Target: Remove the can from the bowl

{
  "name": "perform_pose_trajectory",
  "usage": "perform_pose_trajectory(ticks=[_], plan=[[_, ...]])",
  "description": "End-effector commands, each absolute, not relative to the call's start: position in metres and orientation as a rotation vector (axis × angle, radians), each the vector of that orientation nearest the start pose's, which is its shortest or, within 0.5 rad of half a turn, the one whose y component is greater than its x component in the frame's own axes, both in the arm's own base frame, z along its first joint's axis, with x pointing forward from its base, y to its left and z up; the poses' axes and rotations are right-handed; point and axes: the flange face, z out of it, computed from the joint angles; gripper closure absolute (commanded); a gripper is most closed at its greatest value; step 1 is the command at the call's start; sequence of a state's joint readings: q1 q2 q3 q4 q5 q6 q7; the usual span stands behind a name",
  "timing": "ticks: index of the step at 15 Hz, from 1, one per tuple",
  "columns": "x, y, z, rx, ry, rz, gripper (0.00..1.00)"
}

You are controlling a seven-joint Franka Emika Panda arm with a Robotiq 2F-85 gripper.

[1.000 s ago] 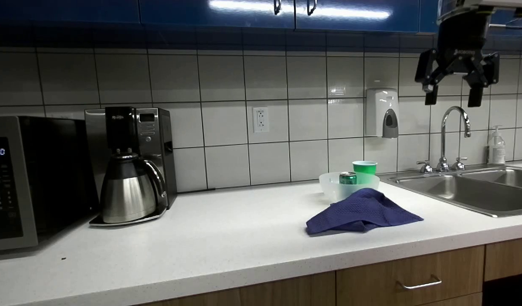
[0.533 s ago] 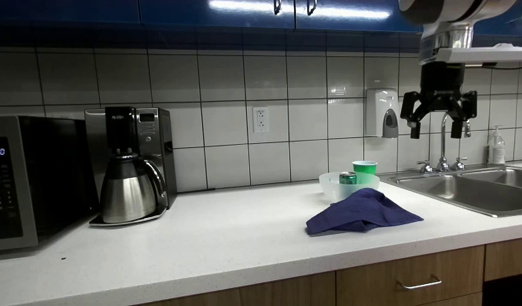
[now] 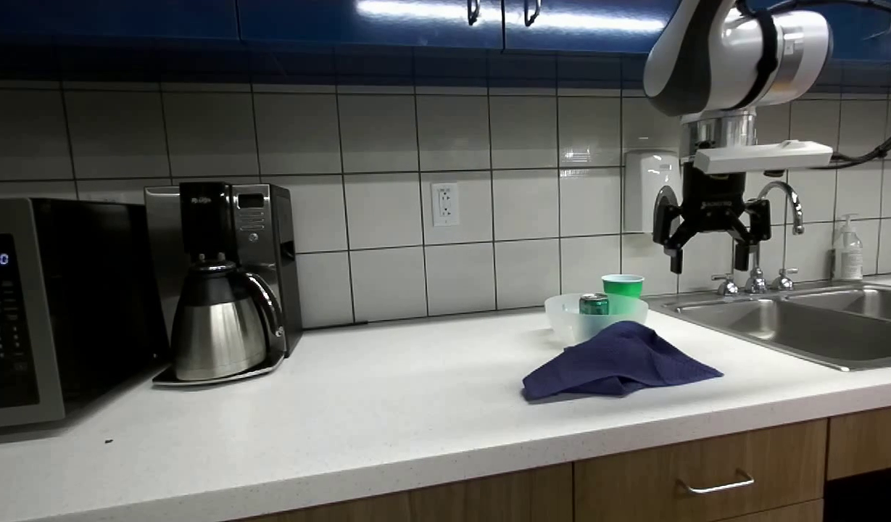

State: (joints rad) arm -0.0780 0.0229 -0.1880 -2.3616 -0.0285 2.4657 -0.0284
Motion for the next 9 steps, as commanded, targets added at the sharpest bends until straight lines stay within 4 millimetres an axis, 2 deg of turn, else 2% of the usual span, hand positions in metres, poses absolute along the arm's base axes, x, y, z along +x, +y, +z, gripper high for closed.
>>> perform_pose_trajectory(ticks=[1, 9], plan=[[0.526, -0.133, 0.32, -3.168, 0.429, -0.141, 0.0], [0.588, -0.123, 0.315, -3.158, 0.563, -0.2, 0.0]])
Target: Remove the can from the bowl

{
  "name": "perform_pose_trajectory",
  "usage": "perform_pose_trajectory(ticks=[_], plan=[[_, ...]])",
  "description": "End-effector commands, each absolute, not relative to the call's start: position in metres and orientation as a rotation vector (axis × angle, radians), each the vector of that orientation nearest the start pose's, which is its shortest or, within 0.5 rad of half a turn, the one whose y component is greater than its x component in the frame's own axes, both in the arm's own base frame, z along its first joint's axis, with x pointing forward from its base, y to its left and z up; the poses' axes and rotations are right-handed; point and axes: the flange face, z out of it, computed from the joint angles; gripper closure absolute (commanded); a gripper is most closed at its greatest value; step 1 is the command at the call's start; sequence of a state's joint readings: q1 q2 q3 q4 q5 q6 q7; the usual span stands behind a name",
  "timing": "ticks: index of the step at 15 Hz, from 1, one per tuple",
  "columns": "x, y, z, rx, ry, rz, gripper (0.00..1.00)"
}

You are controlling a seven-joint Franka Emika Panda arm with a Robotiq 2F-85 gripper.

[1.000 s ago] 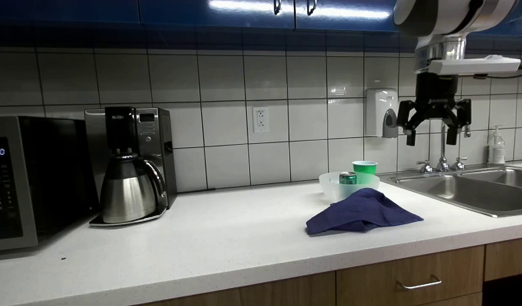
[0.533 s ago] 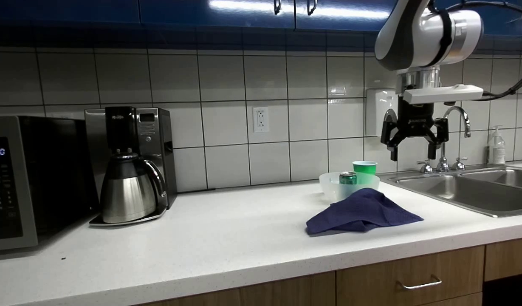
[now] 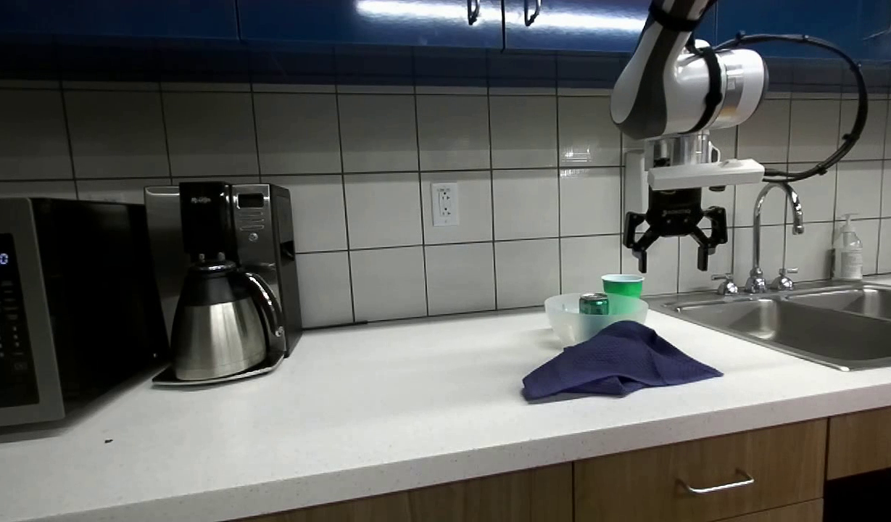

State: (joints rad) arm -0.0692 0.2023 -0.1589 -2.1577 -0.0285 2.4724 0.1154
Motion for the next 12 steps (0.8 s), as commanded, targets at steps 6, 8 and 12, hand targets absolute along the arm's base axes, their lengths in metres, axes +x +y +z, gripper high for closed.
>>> perform_pose_trajectory(ticks=[6, 8, 12], plan=[[0.628, -0.103, 0.3, -3.159, 0.592, -0.223, 0.0], [0.638, -0.097, 0.292, -3.16, 0.598, -0.222, 0.0], [0.654, -0.085, 0.277, -3.165, 0.599, -0.221, 0.0]])
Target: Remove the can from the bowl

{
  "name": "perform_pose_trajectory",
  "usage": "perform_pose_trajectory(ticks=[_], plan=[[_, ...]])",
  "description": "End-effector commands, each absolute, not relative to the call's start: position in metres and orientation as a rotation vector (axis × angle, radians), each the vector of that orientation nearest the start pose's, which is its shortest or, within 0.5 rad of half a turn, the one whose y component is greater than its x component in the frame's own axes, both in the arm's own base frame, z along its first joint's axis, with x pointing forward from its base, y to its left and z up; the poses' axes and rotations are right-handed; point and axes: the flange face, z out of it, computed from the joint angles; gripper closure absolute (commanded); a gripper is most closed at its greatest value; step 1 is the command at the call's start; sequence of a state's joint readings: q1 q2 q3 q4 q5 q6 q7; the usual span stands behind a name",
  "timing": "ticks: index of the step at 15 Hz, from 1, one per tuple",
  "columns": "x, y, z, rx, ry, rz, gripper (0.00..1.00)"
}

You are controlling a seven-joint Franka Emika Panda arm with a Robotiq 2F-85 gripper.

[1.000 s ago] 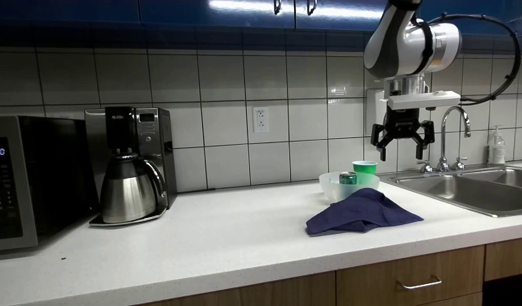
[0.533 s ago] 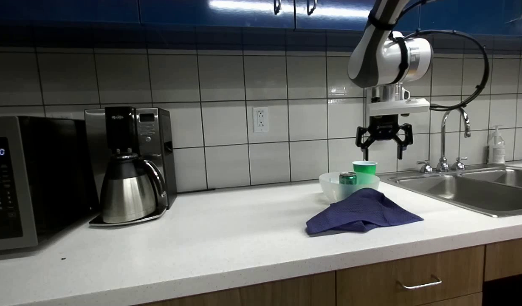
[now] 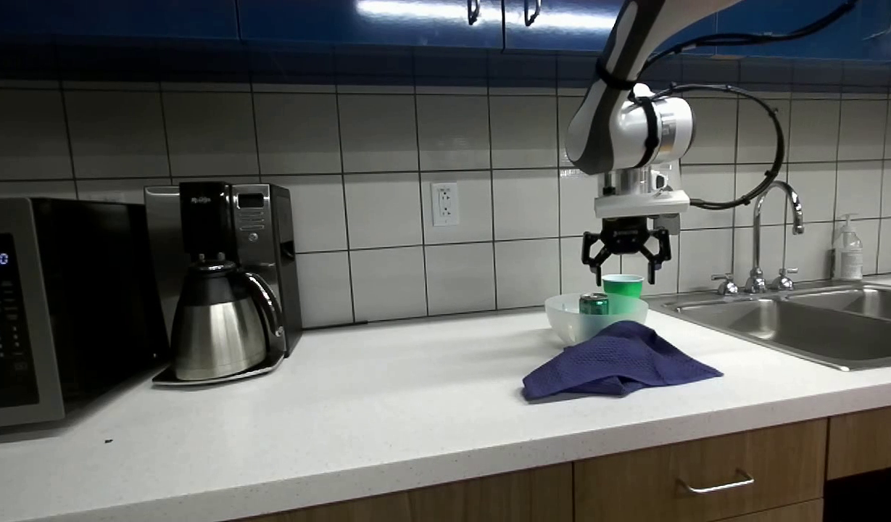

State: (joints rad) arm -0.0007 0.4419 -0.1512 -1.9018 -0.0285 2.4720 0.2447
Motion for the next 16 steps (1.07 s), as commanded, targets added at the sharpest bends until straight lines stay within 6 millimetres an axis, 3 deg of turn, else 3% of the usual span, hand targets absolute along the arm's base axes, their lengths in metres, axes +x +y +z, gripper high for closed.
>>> perform_pose_trajectory(ticks=[1, 9, 16], plan=[[0.658, -0.083, 0.275, -3.163, 0.603, -0.223, 0.0], [0.683, -0.067, 0.267, -3.155, 0.62, -0.247, 0.0], [0.69, -0.056, 0.251, -3.157, 0.663, -0.225, 0.0]])
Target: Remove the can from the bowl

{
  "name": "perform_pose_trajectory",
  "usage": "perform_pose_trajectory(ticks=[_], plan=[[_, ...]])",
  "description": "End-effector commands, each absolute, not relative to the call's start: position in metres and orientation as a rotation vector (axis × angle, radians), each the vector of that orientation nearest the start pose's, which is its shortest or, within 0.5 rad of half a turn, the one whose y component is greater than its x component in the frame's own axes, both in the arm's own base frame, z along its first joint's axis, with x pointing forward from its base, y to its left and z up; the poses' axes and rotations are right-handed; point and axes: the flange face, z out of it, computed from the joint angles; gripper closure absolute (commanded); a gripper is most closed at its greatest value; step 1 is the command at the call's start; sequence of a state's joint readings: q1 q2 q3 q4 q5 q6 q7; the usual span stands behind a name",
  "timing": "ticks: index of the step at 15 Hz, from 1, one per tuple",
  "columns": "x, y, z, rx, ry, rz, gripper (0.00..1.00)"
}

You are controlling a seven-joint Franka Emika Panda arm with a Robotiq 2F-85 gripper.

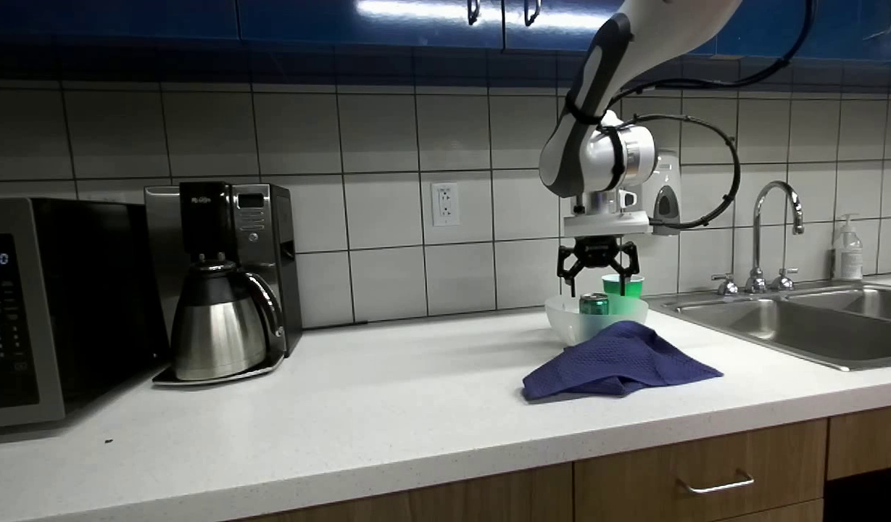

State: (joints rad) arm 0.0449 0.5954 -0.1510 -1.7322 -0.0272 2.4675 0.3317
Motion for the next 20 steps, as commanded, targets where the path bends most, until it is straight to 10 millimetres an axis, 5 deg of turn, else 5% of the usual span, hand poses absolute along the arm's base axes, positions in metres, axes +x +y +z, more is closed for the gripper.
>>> perform_pose_trajectory(ticks=[1, 20], plan=[[0.691, -0.054, 0.248, -3.157, 0.663, -0.224, 0.0], [0.687, -0.049, 0.225, -3.166, 0.625, -0.203, 0.0]])
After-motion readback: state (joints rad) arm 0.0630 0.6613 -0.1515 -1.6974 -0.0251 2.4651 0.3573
